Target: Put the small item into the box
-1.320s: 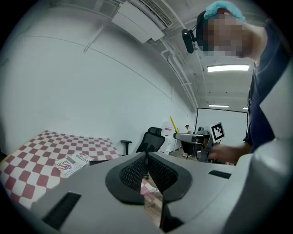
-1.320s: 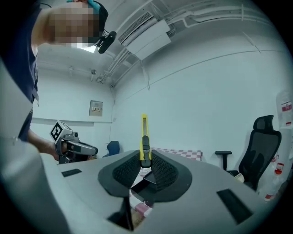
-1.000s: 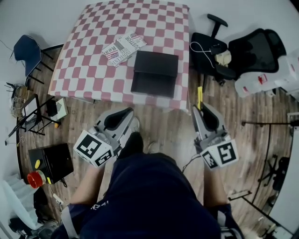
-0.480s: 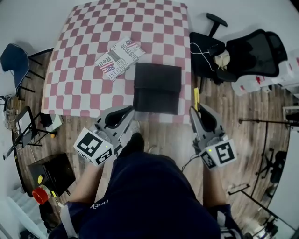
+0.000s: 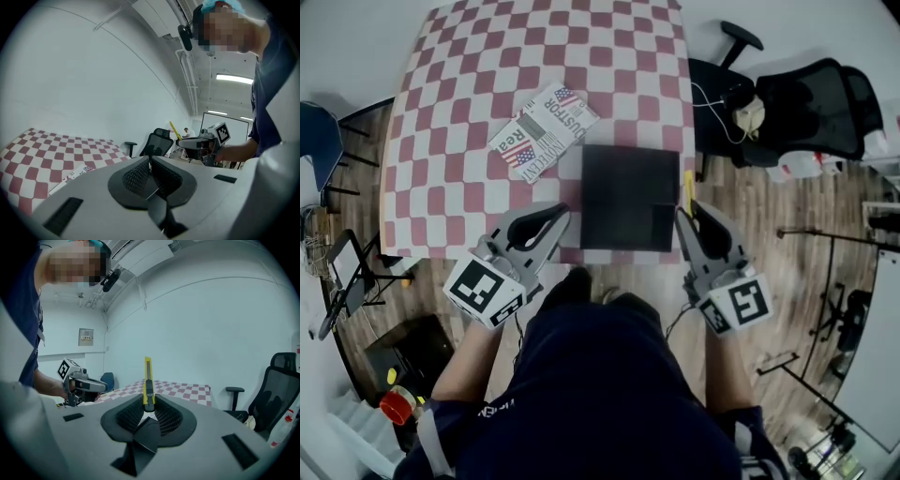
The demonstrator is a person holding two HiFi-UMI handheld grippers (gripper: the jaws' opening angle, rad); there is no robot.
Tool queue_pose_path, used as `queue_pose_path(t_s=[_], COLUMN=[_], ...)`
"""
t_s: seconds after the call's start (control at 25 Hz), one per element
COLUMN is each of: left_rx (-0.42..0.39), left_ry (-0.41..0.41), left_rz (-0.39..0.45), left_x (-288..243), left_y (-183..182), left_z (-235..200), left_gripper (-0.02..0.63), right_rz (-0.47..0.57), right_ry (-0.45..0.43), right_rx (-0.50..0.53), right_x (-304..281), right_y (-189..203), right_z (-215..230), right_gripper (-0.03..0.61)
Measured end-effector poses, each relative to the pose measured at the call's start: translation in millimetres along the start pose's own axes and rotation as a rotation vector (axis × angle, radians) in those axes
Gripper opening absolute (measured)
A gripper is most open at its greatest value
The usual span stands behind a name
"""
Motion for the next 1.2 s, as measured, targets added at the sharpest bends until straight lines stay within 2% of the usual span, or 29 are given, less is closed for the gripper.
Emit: queue_pose_path(t_s=[0.24,0.44,0.56,0.76,1.0,1.2], left_rx=[0.018,0.039,0.055,0.094,0.136,0.154], left_ry=[0.01,-0.009,-0.041,-0.119,-0.22,-0.26], left_rz=[-0.021,-0.043,-0.066,-0.093,-0.106,-0.113], left_x=[-14,-31,-42,-58,-69,-77], left_y=[6,13,21,33,42,46], left_z=[-18,-19,-16,-11,-12,-8], left_gripper=[0.043,0.043,0.043,0.043,0.043,0.043], right_rz=[-0.055,-0.097,-0.148,-0.255,-0.378,-0.47], right_ry=[-0.014,-0.074,-0.129,-0.253,-0.404,-0.517], right_rx=[0.007,0.033,0.084,0.232,0.333,0.435], right_x=[-20,-32,-41,-54,-64,-70], right_y=[9,22,37,69,115,153], right_z=[4,17,24,31,31,26], right_gripper=[0.083,0.083,0.083,0.083,0.083,0.083])
Point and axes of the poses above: the fingertips, and each gripper's own axes: x backward along the fingers, z to its right, y out of its underside, the point moved 6 cm from there along x, backward along the fingers, and after that the axes turned 4 degrees about -x, right-handed, at the moved point
